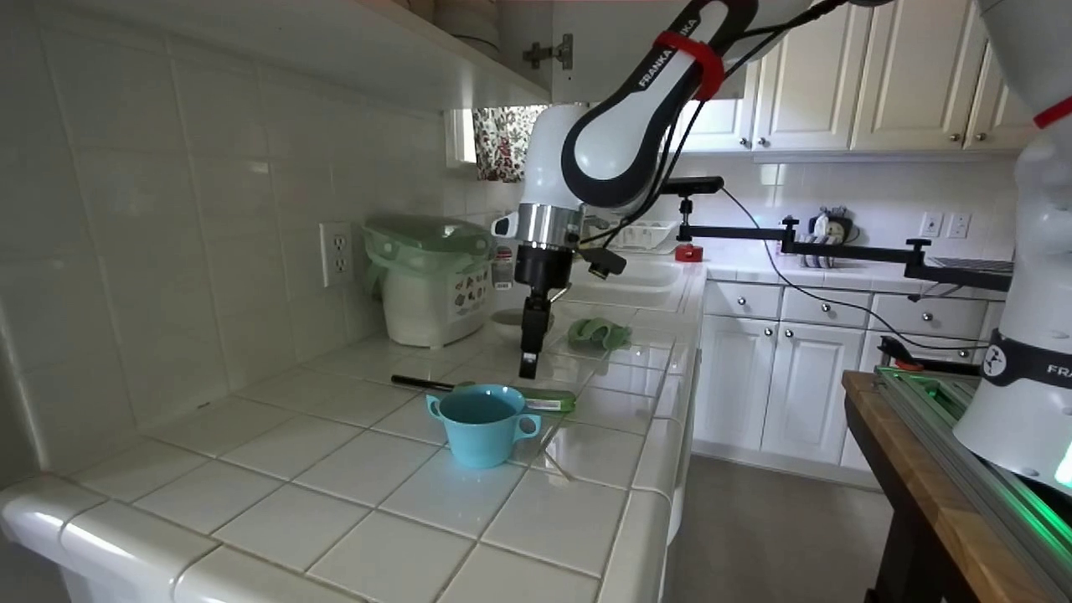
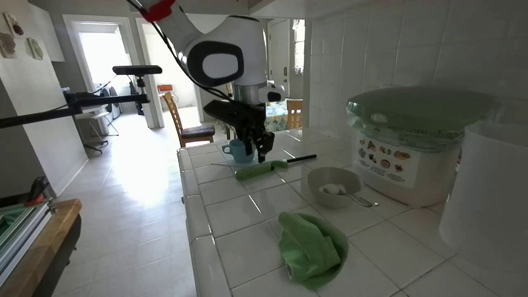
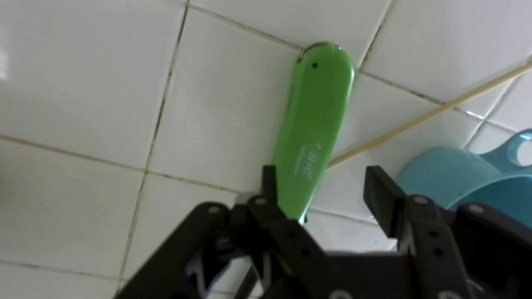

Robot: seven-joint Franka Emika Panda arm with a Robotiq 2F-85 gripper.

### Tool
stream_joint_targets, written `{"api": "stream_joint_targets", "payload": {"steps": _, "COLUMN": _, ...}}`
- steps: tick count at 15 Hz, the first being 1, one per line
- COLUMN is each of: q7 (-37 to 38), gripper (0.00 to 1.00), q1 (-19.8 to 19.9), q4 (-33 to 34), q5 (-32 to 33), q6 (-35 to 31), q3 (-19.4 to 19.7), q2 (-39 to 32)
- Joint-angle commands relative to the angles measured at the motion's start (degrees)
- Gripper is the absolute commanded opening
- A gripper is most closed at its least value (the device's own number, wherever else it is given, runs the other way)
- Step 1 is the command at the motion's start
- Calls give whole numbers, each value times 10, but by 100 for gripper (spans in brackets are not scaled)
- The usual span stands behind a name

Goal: Move the lighter to the left

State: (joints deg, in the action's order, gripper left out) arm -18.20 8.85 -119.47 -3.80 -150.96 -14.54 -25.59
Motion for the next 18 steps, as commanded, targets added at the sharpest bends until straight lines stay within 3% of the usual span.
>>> {"api": "stream_joint_targets", "payload": {"steps": 1, "q7": 148, "gripper": 88, "q1": -122, "q4": -13, "q5": 114, "q6": 15, "q3": 108, "q2": 49}}
{"api": "stream_joint_targets", "payload": {"steps": 3, "q7": 241, "gripper": 100, "q1": -179, "q4": 0, "q5": 194, "q6": 43, "q3": 154, "q2": 53}}
{"api": "stream_joint_targets", "payload": {"steps": 6, "q7": 370, "gripper": 100, "q1": -234, "q4": 24, "q5": 292, "q6": 104, "q3": 193, "q2": 39}}
{"api": "stream_joint_targets", "payload": {"steps": 10, "q7": 407, "gripper": 100, "q1": -236, "q4": 41, "q5": 291, "q6": 147, "q3": 181, "q2": 13}}
{"api": "stream_joint_targets", "payload": {"steps": 18, "q7": 422, "gripper": 100, "q1": -229, "q4": 73, "q5": 265, "q6": 123, "q3": 183, "q2": -41}}
